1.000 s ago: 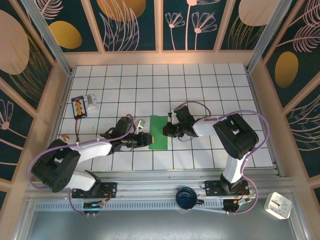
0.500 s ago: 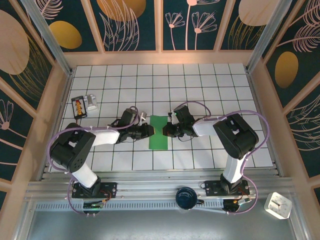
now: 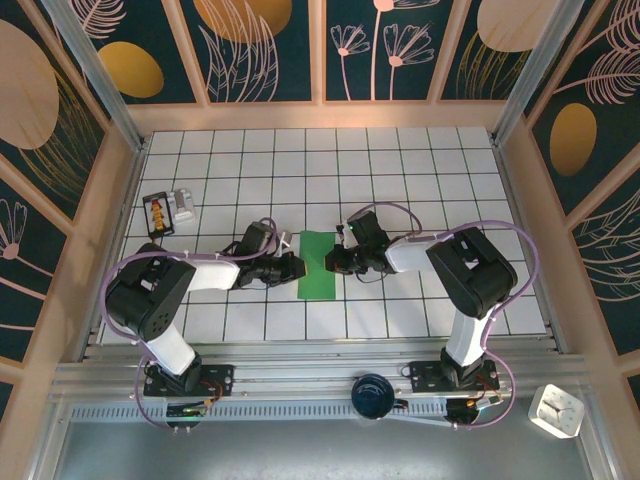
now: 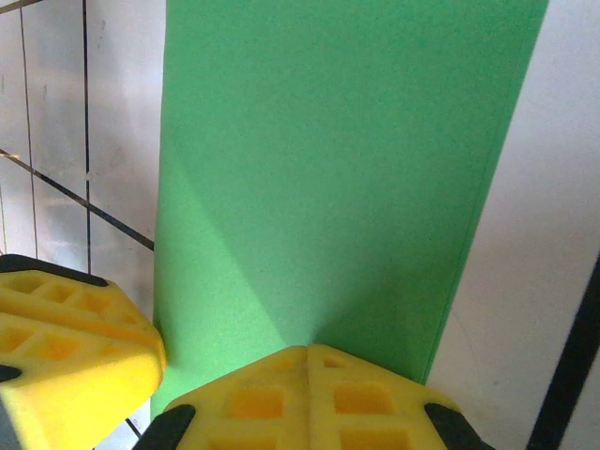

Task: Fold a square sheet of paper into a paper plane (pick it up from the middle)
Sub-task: First fold in half a square sheet of paper at the center of the table.

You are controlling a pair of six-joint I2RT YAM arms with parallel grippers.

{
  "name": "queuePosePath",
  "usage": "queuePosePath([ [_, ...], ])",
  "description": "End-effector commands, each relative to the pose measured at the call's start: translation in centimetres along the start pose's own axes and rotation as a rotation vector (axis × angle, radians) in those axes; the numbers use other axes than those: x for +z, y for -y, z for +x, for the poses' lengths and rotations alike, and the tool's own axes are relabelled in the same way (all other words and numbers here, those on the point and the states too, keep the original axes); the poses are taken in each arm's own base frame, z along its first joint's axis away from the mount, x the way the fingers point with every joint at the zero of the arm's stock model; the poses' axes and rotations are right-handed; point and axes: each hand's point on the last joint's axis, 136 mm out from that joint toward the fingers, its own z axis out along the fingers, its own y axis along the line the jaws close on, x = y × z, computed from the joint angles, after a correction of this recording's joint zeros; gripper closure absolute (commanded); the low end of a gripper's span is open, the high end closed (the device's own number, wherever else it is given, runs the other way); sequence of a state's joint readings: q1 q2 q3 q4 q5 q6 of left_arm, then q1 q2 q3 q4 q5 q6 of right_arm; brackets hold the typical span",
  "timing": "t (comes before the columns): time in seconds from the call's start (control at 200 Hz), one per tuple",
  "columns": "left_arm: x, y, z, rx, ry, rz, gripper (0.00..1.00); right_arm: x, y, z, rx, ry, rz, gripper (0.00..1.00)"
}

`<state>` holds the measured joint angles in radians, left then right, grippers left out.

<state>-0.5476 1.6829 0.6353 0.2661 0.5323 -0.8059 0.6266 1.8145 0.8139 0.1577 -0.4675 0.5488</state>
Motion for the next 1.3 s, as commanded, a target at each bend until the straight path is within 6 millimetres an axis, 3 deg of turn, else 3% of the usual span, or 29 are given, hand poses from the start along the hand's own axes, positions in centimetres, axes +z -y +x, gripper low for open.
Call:
queuePosePath([
  [0.0,0.1,-1.2,0.3,-0.019,-0.009,-0.023,0.88,0.0,7.6,4.2,0.083,-0.097,0.295,1.0],
  [0.225,0.0,-3.0,1.0,-0.03,-0.023,-0.077,0.89,-0.1,7.4,4.0,0.081,-0.09,0.29,1.0],
  [0.596,-0.2,-4.0,1.5,0.023,-0.063,-0.137,0.91,-0.2,7.1,3.9,0.085,-0.087,0.282,1.0],
  [0.696,0.4,-5.3,2.3,0.028,-0.11,-0.178,0.94,-0.6,6.5,3.3,0.077,-0.069,0.269,1.0],
  [0.841,0.4,-6.2,2.4,0.048,-0.135,-0.232,1.0,-1.5,3.9,1.3,0.024,-0.008,0.203,1.0],
  [1.106,0.4,-7.1,2.5,0.095,-0.189,-0.297,1.0,-3.2,-1.6,-1.9,-0.069,0.095,0.038,0.9],
  [1.291,0.4,-7.8,2.5,0.116,-0.205,-0.338,1.0,-2.7,-4.7,-4.0,-0.043,0.137,-0.107,0.88],
])
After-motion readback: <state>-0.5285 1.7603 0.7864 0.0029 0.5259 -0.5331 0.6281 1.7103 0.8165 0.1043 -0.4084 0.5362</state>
